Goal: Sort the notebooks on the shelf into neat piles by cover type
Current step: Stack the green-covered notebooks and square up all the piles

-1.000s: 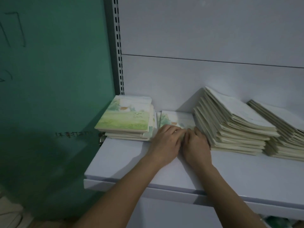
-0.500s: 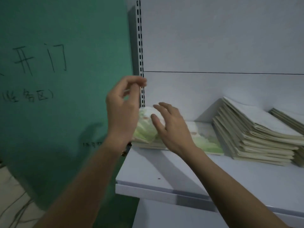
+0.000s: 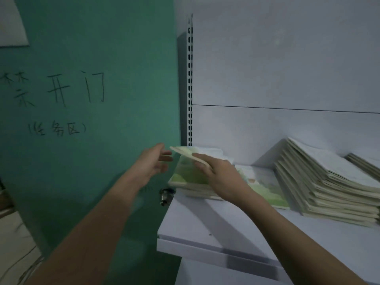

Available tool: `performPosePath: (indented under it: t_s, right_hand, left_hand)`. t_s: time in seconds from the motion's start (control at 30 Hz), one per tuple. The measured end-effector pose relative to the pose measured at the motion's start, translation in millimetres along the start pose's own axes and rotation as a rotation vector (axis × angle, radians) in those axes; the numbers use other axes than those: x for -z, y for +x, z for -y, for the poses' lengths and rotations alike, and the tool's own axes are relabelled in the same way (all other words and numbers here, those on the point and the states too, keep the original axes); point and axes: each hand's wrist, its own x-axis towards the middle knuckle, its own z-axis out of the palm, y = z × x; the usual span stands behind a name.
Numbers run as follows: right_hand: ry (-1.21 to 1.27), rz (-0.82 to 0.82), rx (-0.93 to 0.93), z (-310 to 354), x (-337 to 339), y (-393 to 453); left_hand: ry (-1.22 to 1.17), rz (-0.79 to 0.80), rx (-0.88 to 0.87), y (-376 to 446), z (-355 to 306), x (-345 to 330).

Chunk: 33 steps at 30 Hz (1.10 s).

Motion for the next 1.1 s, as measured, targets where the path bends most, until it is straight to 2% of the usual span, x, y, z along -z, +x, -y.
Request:
performPosePath:
  t_s: [0.07,0.13,0.23,0.3,0.37,0.43,0.53,0.63,0.8,0.97,1.03,1.1]
  right_hand:
    - [0.091,-0.094,0.037,4.1,3.3,0.7]
    - [0.070,-0.039,0.169,11.4,2.2,-0.6]
    - [-0.135,0.152,0.316,10.0,-3.3,0.1]
    - [-0.116,0.133,0.241,1.3,-1.3,2.4]
    - [-0.007,0.050,0.073,-9.7,1.1,2.5]
    - [-0.055,0.055,-0.043,-17.3,-0.7,1.2]
    - [-0.292,0.194,-0.024,-22.5,-9.8,1.4]
    - [-0.412,0.215,0.030,-21.3,-9.7,3.1]
    - [-0.151,0.078,-0.044,-28.3,7.1,8.5]
    - [0.126,-0.229,-0.123,-24.8,14.1,22.9]
    - [0.132,-0.238,-0.085,-13.7,12.8,25.8]
    - [0.108,-0.155,0.000,1.1,7.4,22.9]
  left_hand:
    - [-0.250,0.212,0.158,-2.2,-9.0,4.3]
    - [-0.387,0.319,0.209,-3.6,-14.0,5.7]
    - [-0.327,0.273,0.182,-1.8,-11.3,6.6]
    - [-0.271,0.210,0.145,2.4,-6.9,11.7]
    - [-0.294,0.147,0.127,5.4,-5.1,19.5]
    - [-0.301,0.096,0.113,8.7,-5.8,27.7]
    - [-0.292,0.039,0.086,12.4,-7.3,34.0]
    - [-0.274,0.004,0.081,14.6,-7.7,36.0]
    - [-0.220,-0.047,0.112,10.5,-5.2,46.2]
    - [-0.147,-0.028,0.175,8.0,1.4,38.2]
    - [-0.152,0.039,0.199,3.1,3.8,24.1]
    - [-0.183,0.104,0.185,-1.8,3.3,10.8]
